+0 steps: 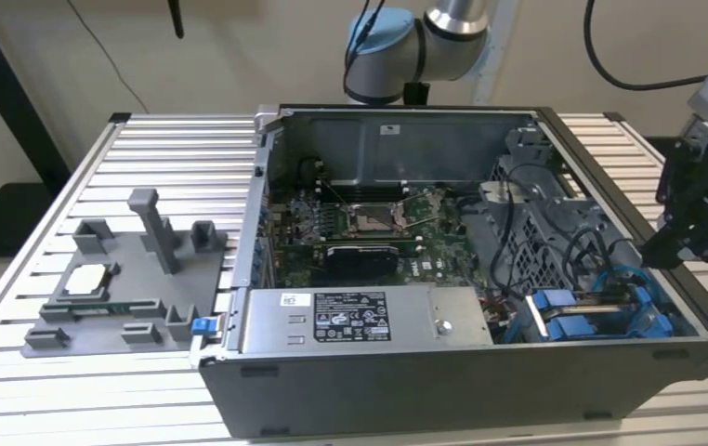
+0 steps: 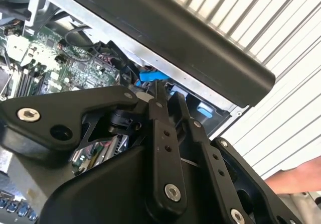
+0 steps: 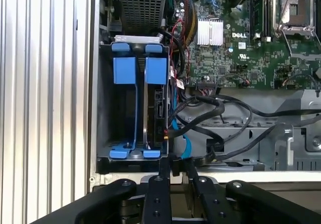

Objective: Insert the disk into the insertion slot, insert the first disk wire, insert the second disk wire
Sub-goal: 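Insert the second disk wire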

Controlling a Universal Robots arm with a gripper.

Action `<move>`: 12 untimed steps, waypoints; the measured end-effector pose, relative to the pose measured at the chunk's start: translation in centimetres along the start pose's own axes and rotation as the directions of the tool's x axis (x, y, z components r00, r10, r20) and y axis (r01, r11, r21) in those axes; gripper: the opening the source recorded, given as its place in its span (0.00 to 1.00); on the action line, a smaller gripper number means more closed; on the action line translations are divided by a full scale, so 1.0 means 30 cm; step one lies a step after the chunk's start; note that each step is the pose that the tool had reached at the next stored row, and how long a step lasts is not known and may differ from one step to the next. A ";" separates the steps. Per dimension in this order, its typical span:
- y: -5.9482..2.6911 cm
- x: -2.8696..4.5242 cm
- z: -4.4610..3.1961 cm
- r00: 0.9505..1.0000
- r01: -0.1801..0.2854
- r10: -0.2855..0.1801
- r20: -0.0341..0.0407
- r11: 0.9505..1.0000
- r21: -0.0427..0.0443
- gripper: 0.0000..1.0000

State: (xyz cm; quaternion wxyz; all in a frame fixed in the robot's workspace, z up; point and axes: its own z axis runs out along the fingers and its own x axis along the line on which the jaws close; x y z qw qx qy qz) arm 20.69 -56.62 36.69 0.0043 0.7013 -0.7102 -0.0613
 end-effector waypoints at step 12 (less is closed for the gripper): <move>0.000 0.000 0.002 1.000 -0.001 0.001 0.001 1.000 0.000 0.00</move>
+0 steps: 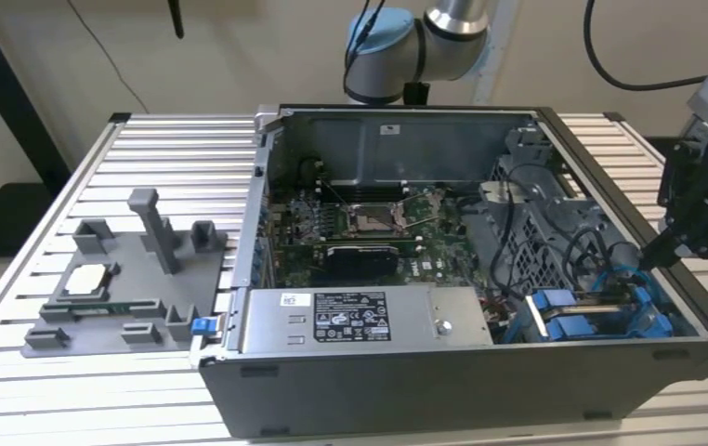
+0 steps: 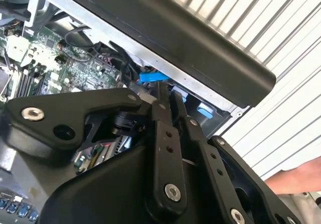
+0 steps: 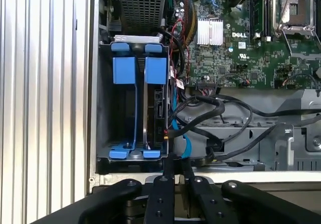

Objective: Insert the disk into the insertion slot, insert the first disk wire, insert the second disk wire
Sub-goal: 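Insert the second disk wire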

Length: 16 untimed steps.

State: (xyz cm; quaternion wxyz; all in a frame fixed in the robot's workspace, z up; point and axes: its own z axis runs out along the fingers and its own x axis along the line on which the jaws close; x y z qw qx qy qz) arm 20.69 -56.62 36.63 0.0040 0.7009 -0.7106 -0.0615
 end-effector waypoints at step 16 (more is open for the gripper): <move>0.000 0.000 0.000 1.000 0.000 0.000 0.000 1.000 0.000 1.00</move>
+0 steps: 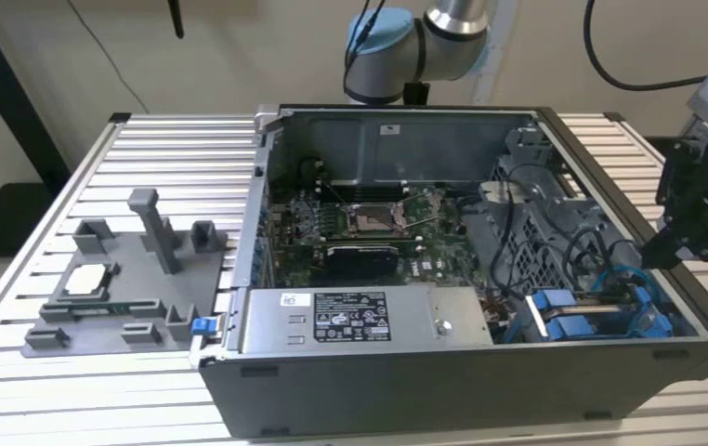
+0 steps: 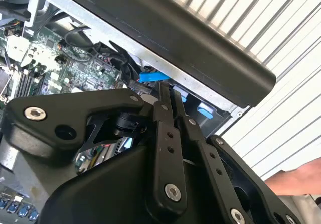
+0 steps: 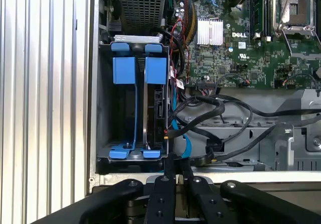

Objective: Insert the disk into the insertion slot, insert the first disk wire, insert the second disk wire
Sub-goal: 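Insert the second disk wire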

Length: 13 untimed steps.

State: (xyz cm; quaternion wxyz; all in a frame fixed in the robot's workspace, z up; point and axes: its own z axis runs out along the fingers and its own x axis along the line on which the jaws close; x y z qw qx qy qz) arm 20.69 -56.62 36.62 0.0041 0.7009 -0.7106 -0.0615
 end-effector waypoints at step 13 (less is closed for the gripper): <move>-0.001 0.004 0.012 1.000 0.000 0.000 0.000 1.000 0.002 0.00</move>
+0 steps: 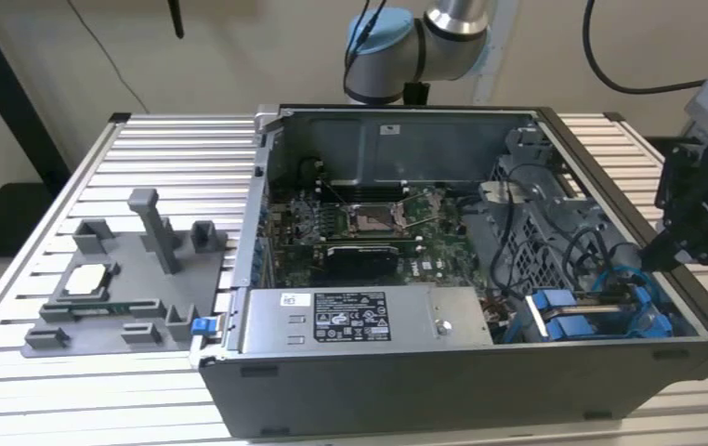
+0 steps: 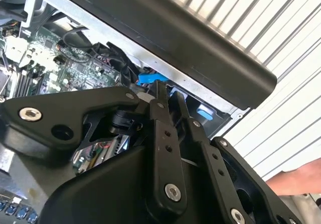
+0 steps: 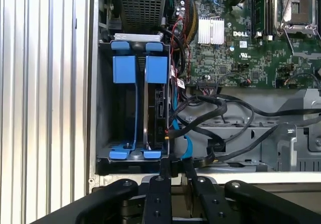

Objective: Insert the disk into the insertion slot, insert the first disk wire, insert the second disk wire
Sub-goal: 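Insert the second disk wire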

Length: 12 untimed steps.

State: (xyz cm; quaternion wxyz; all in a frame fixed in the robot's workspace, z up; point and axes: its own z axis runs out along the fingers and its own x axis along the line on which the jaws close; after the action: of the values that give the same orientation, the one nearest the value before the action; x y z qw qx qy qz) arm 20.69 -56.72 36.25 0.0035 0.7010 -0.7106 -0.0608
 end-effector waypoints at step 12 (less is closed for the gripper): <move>0.000 0.009 -0.006 1.000 0.000 0.000 0.000 1.000 0.000 1.00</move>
State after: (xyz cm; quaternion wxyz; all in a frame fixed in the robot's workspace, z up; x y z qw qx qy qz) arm 20.69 -57.00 36.42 0.0034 0.7010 -0.7106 -0.0609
